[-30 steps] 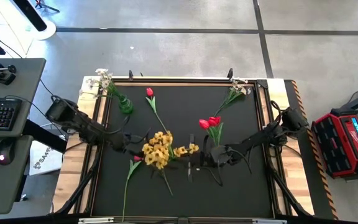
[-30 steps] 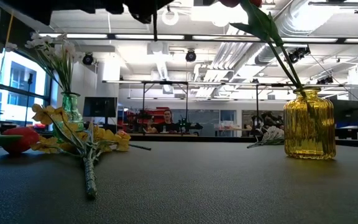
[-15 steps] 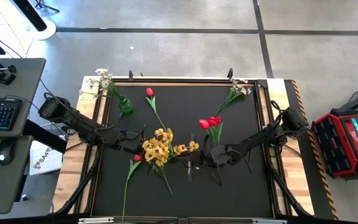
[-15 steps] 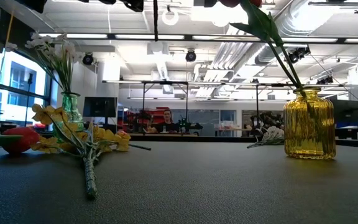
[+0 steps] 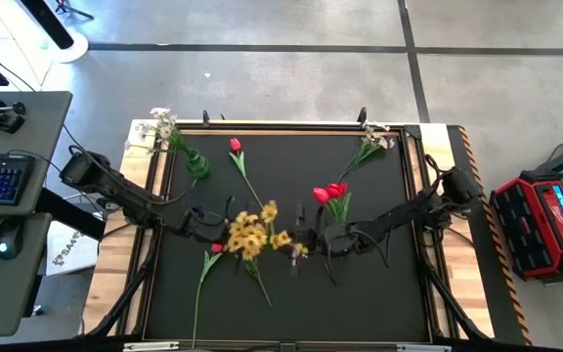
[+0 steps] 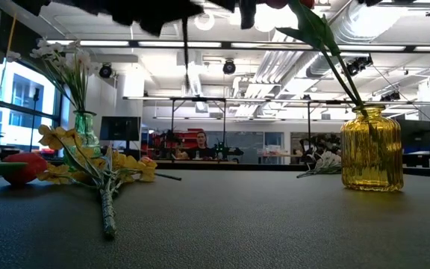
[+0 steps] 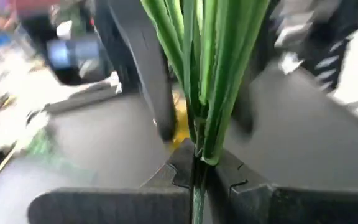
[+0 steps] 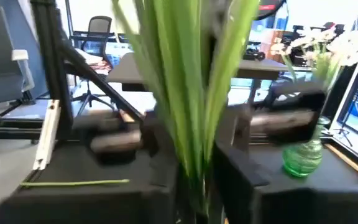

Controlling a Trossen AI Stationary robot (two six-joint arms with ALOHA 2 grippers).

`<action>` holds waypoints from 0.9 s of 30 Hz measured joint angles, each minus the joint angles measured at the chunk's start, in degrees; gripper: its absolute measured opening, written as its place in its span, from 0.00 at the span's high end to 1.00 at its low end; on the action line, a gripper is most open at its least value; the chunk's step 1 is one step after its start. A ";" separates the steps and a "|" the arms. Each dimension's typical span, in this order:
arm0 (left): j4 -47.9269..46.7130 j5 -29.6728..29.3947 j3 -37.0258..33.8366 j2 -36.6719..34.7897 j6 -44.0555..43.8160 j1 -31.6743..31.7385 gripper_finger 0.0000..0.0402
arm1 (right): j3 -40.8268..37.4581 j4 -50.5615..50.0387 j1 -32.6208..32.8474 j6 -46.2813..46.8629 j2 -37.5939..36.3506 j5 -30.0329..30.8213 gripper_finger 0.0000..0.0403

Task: Sort flowers into vase by color
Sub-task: Put the right yellow clustered flowers into the green flower vase

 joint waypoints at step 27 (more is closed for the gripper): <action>-20.22 -32.27 -13.47 -35.24 -12.98 18.54 0.99 | 0.00 -28.23 -2.74 -4.24 -17.25 10.17 0.35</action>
